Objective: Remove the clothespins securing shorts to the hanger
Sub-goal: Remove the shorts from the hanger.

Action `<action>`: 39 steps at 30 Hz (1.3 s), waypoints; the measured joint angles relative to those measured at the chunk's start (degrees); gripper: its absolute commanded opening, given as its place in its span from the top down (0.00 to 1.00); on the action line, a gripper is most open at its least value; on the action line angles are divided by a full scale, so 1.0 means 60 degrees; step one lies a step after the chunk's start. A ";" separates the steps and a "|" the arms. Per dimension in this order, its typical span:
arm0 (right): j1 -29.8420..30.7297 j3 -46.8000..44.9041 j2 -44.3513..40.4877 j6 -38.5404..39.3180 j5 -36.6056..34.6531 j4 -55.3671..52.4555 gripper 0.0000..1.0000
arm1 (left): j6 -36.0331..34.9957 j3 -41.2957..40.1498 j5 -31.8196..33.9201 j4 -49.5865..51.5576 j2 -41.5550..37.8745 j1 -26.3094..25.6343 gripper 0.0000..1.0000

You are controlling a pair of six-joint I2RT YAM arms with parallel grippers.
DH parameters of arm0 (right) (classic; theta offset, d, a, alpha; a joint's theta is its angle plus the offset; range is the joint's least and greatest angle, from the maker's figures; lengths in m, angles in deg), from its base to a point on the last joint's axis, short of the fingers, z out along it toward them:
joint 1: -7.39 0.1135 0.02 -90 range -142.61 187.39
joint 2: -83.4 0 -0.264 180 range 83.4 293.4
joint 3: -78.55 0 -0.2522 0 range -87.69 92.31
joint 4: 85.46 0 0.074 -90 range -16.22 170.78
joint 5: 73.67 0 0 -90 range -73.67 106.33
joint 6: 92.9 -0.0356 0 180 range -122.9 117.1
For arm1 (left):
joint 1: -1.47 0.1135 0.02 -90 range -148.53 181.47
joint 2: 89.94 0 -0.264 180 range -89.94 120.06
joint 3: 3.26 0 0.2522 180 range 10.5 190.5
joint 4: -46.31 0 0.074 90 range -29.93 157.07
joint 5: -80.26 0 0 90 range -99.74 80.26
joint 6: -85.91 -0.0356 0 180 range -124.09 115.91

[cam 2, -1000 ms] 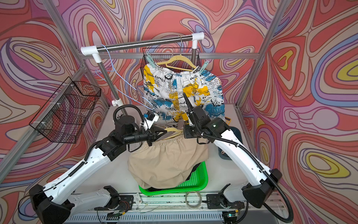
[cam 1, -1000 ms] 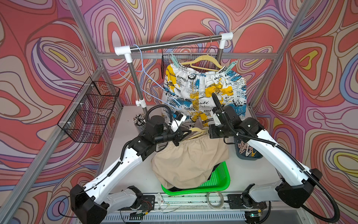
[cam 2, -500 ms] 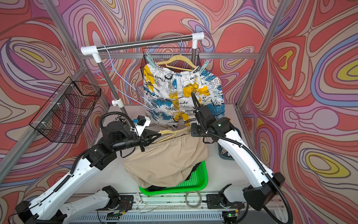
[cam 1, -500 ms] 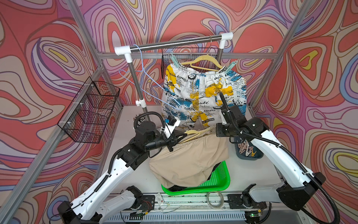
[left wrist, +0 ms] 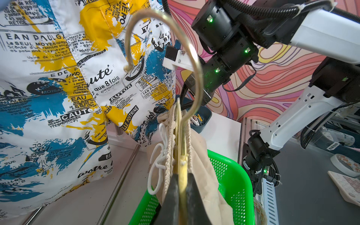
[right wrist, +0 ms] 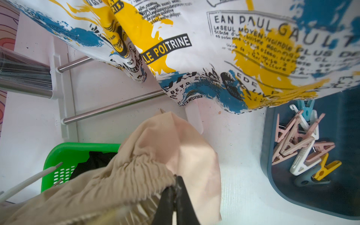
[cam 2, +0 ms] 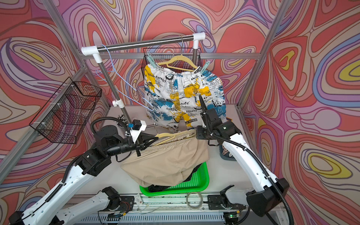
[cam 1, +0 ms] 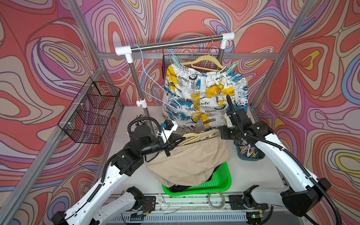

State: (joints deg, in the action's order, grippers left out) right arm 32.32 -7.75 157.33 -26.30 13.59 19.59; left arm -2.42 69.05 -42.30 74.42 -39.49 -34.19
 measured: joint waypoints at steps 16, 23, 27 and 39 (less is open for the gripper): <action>-0.0084 -0.1118 -0.0856 -0.0495 0.1657 0.1209 1.00 | 0.1333 -0.0794 0.0769 -0.3016 0.0036 -0.0018 1.00; 0.1188 -0.1450 -0.0871 -0.1042 0.1716 0.1789 1.00 | 0.1974 -0.0790 0.1439 -0.5202 0.1118 -0.0018 1.00; 0.2076 -0.1894 -0.0641 -0.1424 0.1770 0.2211 1.00 | 0.2157 -0.0612 0.1807 -0.6000 0.1621 -0.0018 1.00; 0.2346 -0.2288 -0.0732 -0.1800 0.1413 0.2375 1.00 | 0.1639 0.0306 0.3056 -0.6557 0.1093 -0.0018 1.00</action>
State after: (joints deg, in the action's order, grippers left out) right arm 46.39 -21.47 152.94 -37.10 22.07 33.84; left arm 7.41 70.88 -23.96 35.08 -32.93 -34.30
